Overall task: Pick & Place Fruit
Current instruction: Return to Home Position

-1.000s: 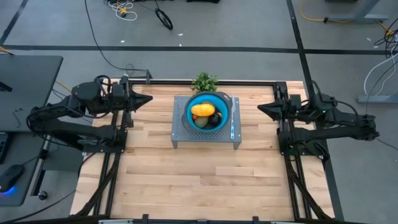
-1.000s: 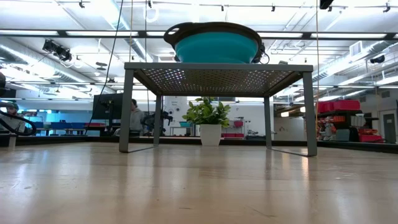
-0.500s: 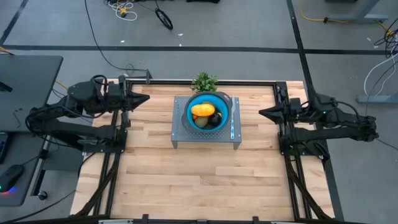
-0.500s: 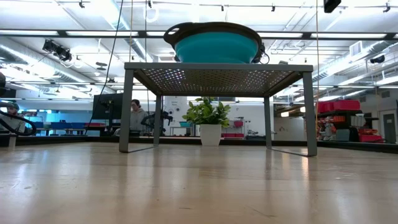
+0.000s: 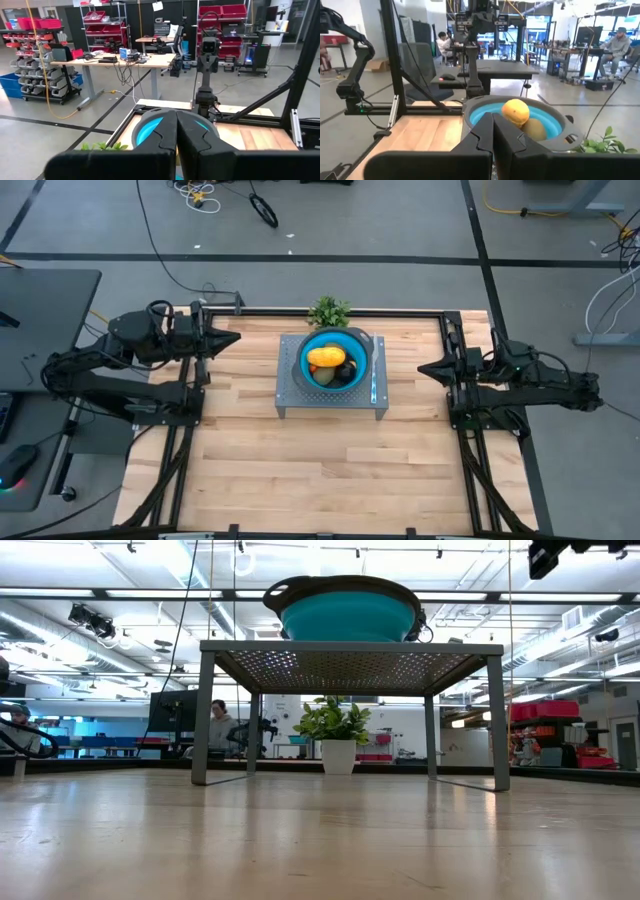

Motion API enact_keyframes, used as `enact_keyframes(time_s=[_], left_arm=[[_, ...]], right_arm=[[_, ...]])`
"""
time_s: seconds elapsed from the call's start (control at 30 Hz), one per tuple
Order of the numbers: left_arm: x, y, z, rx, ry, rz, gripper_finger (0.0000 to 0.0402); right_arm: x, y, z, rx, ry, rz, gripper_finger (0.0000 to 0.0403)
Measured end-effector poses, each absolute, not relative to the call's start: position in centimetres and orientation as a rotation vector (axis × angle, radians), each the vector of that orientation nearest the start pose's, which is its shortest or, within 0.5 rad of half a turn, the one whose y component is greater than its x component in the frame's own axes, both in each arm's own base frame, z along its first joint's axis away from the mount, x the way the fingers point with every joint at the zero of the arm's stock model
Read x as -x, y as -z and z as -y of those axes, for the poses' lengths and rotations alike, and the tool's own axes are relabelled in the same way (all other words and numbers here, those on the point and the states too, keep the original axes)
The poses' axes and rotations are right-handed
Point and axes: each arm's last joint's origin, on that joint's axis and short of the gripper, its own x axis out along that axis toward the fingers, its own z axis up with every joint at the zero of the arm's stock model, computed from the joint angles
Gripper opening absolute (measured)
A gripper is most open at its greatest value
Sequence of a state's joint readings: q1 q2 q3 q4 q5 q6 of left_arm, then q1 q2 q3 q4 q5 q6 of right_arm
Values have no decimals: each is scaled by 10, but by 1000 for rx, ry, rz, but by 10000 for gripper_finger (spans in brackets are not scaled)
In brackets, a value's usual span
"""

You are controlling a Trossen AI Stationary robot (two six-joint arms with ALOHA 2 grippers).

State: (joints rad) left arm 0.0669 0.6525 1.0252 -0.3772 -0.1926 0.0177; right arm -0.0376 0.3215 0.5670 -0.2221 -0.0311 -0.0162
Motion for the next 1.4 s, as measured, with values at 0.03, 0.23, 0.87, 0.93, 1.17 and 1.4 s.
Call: enact_keyframes(time_s=[0.03, 0.23, 0.87, 0.93, 1.17, 1.4], left_arm=[[-112, -408, -13, -19, -265, -8, 4], [-111, -406, -14, -19, -288, -32, 4], [-102, -403, -13, 62, -294, -44, 4], [-99, -404, -13, 64, -294, -35, 4], [-94, -405, -13, 112, -294, -11, 4], [-91, -406, -14, 93, -334, -7, 4]], right_arm=[[-88, -303, 2, 18, 6, 30, 3], [-85, -279, 2, 64, -12, 49, 3], [-94, -200, -1, 161, -110, 115, 3], [-95, -194, -2, 170, -133, 123, 3], [-96, -178, -2, 170, -148, 115, 3], [-97, -171, -2, 165, -153, 67, 3]])
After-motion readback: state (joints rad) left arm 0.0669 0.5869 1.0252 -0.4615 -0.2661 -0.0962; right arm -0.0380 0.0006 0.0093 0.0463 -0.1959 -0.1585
